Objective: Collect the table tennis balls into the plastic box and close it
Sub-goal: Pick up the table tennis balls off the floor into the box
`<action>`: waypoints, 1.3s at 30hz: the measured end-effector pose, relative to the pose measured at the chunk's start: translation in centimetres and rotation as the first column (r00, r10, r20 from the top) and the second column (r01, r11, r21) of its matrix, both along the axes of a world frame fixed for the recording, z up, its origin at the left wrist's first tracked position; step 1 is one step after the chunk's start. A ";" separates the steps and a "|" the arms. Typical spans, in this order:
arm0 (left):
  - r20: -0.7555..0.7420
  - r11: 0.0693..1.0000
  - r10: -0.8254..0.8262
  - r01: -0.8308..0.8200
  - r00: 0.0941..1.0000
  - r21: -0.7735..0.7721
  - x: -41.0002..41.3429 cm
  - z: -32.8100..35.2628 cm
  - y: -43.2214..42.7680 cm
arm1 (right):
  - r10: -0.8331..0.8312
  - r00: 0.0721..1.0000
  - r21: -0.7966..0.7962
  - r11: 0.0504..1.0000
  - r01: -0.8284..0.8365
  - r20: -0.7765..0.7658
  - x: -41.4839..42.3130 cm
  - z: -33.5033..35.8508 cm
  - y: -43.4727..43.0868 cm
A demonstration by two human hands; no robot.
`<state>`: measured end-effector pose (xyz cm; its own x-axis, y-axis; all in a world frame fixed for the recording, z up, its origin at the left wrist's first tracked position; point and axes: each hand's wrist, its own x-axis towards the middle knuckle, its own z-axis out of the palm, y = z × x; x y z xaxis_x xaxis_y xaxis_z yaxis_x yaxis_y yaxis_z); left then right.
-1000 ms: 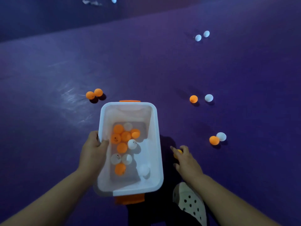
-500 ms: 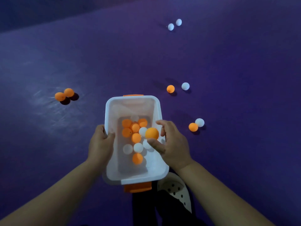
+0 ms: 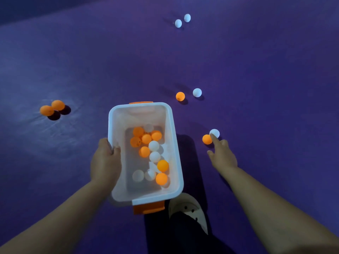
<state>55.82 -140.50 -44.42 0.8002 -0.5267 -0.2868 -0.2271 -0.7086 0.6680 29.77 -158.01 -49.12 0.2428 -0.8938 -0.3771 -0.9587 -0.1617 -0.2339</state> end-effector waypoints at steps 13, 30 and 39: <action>0.062 0.999 -0.014 0.012 0.998 0.032 -0.1 -0.2 -0.2 | -0.111 0.971 0.013 0.994 0.111 0.213 1.4 -0.8 2.2; 0.073 0.998 -0.020 0.016 0.997 0.057 -0.1 -0.3 -0.1 | -0.010 0.841 -0.329 0.917 0.223 0.541 4.8 1.4 2.0; 0.083 0.999 -0.025 0.022 0.996 0.046 0.0 -0.8 -0.2 | 0.019 0.999 -0.053 0.998 -0.021 -0.034 1.3 -0.5 -2.9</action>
